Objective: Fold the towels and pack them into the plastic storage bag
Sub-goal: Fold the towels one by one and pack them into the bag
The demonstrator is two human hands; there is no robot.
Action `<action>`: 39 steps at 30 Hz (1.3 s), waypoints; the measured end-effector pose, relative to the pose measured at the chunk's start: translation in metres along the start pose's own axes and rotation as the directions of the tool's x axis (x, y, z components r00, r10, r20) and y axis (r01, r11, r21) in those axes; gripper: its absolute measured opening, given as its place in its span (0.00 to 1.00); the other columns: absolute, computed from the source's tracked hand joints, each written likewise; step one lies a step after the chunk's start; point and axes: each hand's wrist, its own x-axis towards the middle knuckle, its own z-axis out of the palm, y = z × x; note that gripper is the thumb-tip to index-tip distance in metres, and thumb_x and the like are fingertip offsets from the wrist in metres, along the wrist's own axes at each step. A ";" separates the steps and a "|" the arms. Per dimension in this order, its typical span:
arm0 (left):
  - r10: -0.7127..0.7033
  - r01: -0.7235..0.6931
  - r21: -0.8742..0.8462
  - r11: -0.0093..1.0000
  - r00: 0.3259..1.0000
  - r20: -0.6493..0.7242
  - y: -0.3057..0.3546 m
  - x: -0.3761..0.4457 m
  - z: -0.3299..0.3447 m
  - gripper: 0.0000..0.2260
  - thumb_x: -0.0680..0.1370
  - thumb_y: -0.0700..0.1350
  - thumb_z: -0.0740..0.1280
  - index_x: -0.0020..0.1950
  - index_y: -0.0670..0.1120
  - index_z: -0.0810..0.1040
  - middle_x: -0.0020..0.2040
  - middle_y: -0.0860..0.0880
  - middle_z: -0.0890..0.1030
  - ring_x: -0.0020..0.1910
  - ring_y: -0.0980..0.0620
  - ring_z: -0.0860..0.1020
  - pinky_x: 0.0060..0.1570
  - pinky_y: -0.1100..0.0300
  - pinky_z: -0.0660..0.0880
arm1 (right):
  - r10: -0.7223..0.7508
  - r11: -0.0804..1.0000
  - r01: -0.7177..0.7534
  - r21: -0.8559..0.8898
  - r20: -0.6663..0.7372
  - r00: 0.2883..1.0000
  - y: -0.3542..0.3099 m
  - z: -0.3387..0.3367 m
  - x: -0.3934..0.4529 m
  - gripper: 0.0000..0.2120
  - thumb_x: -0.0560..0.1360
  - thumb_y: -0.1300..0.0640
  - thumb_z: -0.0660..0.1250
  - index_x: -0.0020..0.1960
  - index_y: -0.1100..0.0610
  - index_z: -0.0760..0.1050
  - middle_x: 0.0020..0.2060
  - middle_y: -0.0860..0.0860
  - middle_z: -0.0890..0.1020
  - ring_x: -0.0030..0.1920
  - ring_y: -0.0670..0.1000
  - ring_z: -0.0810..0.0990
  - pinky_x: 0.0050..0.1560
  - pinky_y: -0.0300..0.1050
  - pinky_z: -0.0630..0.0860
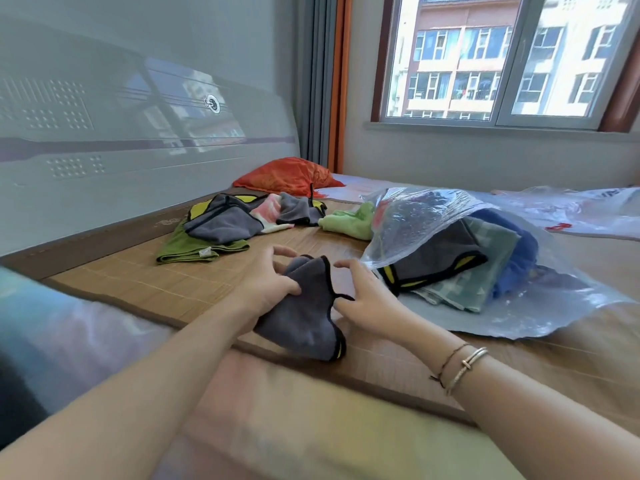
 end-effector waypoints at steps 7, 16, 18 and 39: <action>0.188 -0.178 -0.062 0.982 0.925 0.329 0.062 -0.047 0.023 0.25 0.66 0.38 0.75 0.58 0.56 0.73 0.54 0.52 0.82 0.53 0.56 0.80 0.52 0.57 0.77 | 0.058 0.917 -0.086 0.389 0.083 0.995 -0.011 -0.070 -0.049 0.19 0.72 0.69 0.62 0.61 0.55 0.73 0.53 0.54 0.81 0.55 0.52 0.79 0.54 0.46 0.75; 0.259 -0.256 -0.041 0.966 0.960 0.109 0.072 -0.046 0.100 0.26 0.70 0.53 0.75 0.64 0.52 0.69 0.58 0.52 0.77 0.56 0.52 0.77 0.54 0.54 0.76 | 0.007 0.966 0.047 0.256 -0.207 0.978 0.061 -0.115 -0.095 0.09 0.77 0.69 0.62 0.52 0.57 0.74 0.46 0.51 0.82 0.53 0.51 0.80 0.54 0.45 0.76; 0.339 -0.333 0.189 0.924 0.941 -0.003 0.063 -0.034 0.115 0.27 0.69 0.57 0.74 0.63 0.53 0.68 0.60 0.52 0.75 0.58 0.49 0.73 0.58 0.50 0.74 | 0.000 0.985 0.063 0.161 -0.367 0.930 0.077 -0.121 -0.095 0.13 0.76 0.69 0.62 0.49 0.51 0.75 0.44 0.45 0.81 0.50 0.43 0.78 0.50 0.33 0.71; 0.395 -0.275 0.655 0.704 0.918 -0.038 0.011 0.064 0.135 0.13 0.76 0.57 0.63 0.43 0.50 0.63 0.42 0.50 0.72 0.35 0.52 0.68 0.30 0.59 0.58 | -0.270 0.680 -0.210 -0.703 -0.507 0.819 0.147 -0.070 0.069 0.14 0.60 0.64 0.76 0.42 0.57 0.73 0.30 0.52 0.76 0.34 0.55 0.76 0.29 0.45 0.69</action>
